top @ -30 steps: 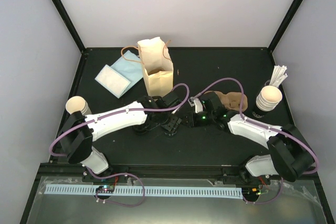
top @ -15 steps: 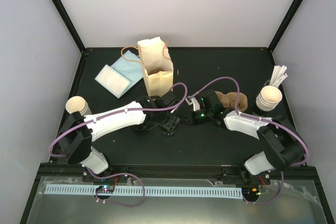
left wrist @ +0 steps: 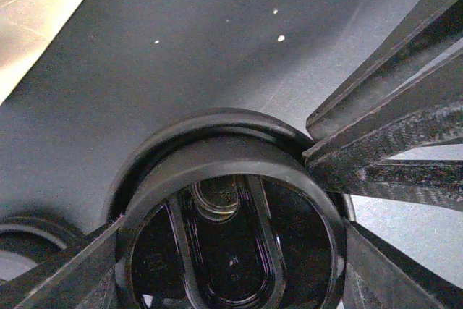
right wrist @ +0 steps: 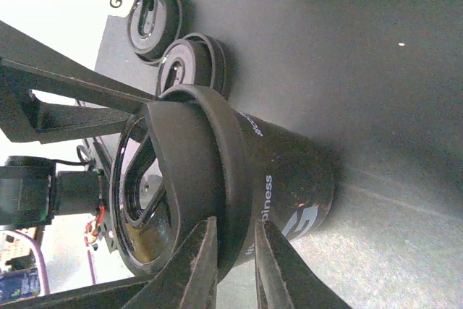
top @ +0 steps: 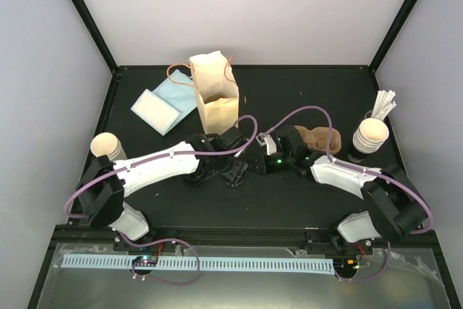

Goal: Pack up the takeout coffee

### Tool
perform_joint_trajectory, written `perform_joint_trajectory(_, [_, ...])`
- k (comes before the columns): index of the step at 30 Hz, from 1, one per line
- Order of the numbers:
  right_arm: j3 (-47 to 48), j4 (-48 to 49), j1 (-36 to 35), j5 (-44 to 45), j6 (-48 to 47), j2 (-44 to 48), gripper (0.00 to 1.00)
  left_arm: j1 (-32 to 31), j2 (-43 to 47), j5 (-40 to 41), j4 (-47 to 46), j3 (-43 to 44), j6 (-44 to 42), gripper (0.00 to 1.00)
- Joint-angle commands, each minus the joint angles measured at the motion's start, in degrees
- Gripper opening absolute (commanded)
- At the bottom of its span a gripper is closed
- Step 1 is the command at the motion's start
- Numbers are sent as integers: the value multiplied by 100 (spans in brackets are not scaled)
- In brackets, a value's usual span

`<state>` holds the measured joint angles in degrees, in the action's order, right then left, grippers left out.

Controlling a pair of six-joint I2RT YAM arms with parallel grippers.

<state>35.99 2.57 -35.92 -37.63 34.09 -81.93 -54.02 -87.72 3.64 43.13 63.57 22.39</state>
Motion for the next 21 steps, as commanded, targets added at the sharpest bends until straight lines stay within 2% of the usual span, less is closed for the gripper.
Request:
perform_joint_trajectory(1, [95, -1253, -91, 518, -339, 129, 17, -100, -226, -539, 150, -114, 39, 73])
perform_joint_trajectory(9, [314, -1437, -90, 154, -442, 121, 17, -96, -364, -516, 301, 603, 16, 74])
perform_joint_trajectory(15, [409, -1739, -87, 589, -654, 550, 34, -92, -545, -475, 439, 718, -80, 72])
perform_joint_trajectory(18, [437, -1798, -45, 720, -697, 703, 35, -92, -567, -437, 514, 690, -165, 72])
perform_joint_trajectory(21, [378, -1516, 79, 432, -588, 829, 35, -91, -467, -508, 448, 588, -270, 72])
